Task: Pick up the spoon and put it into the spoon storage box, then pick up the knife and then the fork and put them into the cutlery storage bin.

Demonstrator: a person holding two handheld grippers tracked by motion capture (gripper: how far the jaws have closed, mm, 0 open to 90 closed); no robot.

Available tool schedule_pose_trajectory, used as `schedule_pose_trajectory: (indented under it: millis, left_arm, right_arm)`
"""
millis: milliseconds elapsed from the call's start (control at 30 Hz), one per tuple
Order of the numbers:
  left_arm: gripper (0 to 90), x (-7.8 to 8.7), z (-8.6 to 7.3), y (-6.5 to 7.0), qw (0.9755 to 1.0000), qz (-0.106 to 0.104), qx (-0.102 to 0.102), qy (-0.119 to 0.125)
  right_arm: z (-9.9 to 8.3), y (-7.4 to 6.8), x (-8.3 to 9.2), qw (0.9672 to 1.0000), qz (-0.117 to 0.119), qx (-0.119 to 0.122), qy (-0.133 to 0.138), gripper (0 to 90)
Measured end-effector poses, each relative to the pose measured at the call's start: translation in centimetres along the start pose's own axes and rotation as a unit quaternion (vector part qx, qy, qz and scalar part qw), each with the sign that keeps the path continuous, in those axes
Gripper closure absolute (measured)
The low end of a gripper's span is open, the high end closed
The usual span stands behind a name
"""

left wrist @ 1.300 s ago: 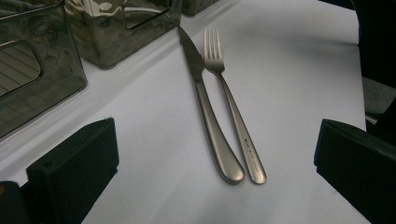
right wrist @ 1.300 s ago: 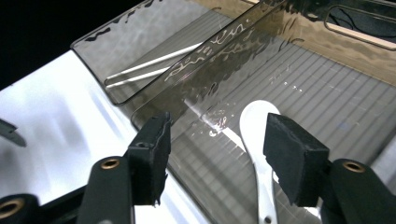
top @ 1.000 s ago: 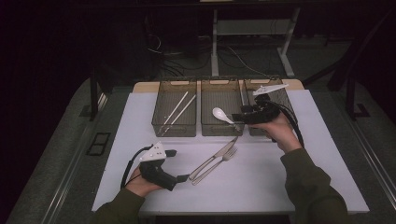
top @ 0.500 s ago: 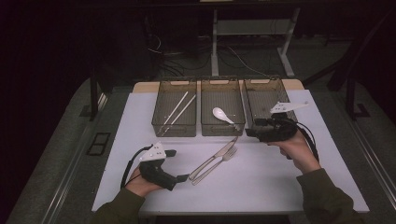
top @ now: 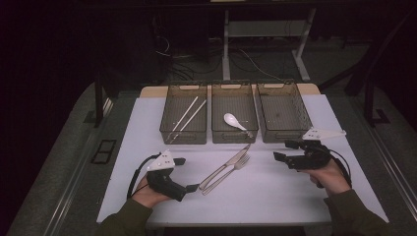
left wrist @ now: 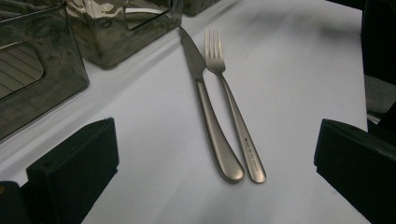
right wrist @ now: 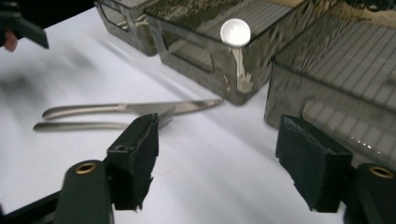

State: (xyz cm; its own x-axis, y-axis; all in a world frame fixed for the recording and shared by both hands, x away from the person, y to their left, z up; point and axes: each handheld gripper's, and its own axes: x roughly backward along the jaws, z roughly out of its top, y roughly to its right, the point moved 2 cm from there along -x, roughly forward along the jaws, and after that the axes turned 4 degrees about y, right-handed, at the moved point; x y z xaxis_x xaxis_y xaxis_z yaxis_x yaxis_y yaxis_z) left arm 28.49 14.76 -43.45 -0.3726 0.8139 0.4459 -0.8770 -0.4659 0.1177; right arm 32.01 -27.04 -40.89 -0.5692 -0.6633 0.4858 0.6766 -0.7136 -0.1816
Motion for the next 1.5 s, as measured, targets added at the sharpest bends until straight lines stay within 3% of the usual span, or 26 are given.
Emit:
schedule_pose_trajectory:
  millis: [267, 633, 1067, 1300, 1500]
  left_arm:
    - [0.0, 0.1, 0.0, -0.1, 1.0000, 0.002, 0.004, 0.002]
    - [2.2, 0.1, 0.0, -0.1, 0.9999, 0.011, 0.007, -0.003]
    - [29.4, -0.8, 0.9, 0.6, 0.9996, 0.023, 0.001, -0.015]
    - [42.3, -2.7, 1.7, 0.5, 0.9991, 0.033, -0.003, -0.028]
    - [54.3, -4.3, 2.1, 0.7, 0.9986, 0.028, -0.006, -0.044]
  right_arm:
    - [-2.6, -0.2, 1.5, 0.9998, -0.007, 0.006, 0.020, 22.6]
    - [-5.6, -1.0, 2.3, 0.9999, -0.012, 0.001, -0.002, 19.9]
    - [-6.2, -1.6, 3.1, 0.9998, -0.018, 0.003, 0.002, 19.8]
    - [-6.2, -1.7, 3.0, 0.9998, -0.019, 0.002, -0.001, 19.8]
    - [-6.2, -1.5, 3.1, 0.9998, -0.020, 0.000, 0.001, 19.9]
